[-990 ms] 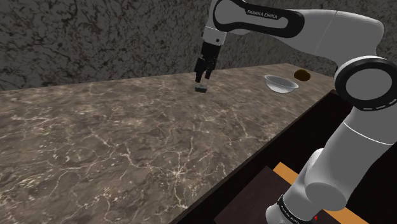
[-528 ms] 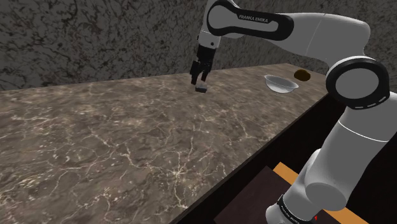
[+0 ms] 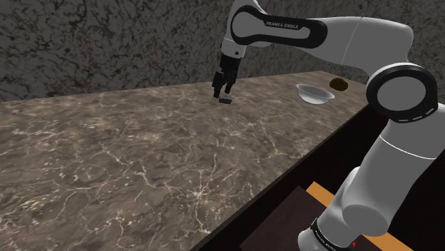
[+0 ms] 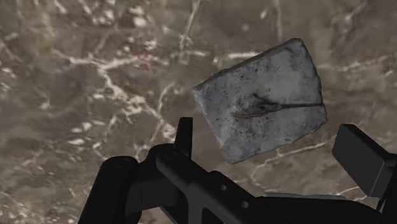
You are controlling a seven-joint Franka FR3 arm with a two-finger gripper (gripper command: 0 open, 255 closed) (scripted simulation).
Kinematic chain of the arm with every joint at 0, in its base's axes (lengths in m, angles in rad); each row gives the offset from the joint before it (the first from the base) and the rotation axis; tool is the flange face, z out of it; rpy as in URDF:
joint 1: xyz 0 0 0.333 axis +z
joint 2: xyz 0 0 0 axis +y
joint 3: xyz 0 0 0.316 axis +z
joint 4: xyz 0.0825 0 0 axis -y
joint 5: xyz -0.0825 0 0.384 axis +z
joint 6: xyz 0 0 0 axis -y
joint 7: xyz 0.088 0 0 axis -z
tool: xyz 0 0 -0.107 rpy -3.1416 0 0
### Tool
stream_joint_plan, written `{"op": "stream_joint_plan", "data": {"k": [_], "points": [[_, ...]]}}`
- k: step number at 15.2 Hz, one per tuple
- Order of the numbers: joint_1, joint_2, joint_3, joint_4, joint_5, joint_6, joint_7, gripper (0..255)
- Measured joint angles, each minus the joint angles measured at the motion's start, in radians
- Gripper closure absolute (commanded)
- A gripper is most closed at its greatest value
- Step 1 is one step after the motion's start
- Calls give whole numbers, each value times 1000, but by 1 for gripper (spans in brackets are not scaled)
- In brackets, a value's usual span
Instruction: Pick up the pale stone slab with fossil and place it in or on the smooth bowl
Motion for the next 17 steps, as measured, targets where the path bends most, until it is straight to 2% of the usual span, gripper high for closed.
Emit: {"op": "stream_joint_plan", "data": {"k": [1,10,11,13,17], "points": [[0,0,0,0,0,0,0,255],[0,0,0,0,0,0,0,255],[0,0,0,0,0,0,0,0],[0,-14,-1,-12,0,-5,25,0],[0,-120,-1,-84,-1,-55,235,0]]}}
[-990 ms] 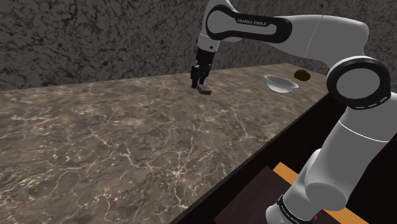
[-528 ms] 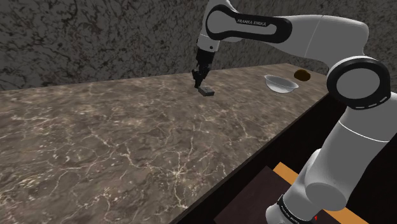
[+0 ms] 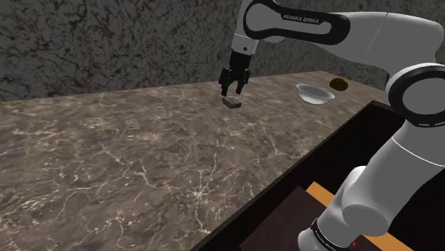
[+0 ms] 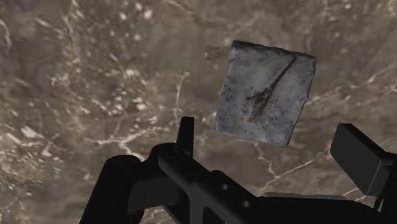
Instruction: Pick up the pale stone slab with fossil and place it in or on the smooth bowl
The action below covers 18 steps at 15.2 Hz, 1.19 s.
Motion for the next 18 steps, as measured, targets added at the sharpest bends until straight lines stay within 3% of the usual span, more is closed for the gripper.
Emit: {"op": "stream_joint_plan", "data": {"k": [3,9,15,16,18], "points": [[2,-42,5,-51,1,5,67,0],[4,-55,9,-141,2,81,78,0],[3,-56,9,-150,2,89,77,0],[3,-56,9,-150,2,89,77,255],[3,-56,9,-150,2,89,77,255]]}}
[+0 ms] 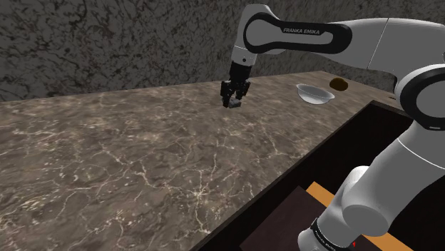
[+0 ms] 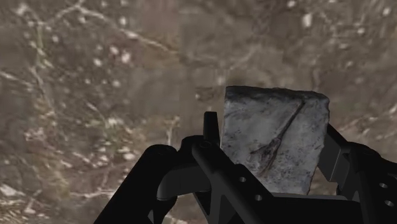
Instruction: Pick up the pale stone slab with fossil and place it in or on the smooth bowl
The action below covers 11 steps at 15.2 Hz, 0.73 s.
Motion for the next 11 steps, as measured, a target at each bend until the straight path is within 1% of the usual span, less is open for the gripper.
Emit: {"op": "stream_joint_plan", "data": {"k": [8,11], "points": [[0,0,0,0,0,0,0,255],[0,3,0,31,0,-28,2,255]]}}
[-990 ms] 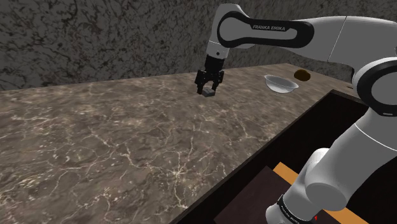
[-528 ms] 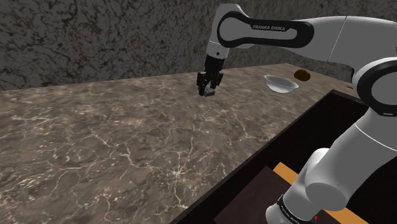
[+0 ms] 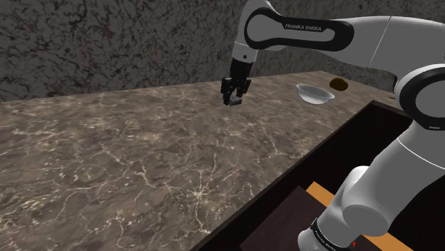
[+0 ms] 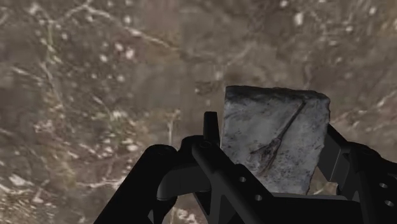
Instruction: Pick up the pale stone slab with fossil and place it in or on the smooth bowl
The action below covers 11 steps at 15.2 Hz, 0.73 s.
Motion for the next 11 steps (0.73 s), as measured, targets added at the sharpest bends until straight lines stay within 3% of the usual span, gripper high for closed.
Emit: {"op": "stream_joint_plan", "data": {"k": [11], "points": [[0,34,0,188,-1,-154,8,255]]}}
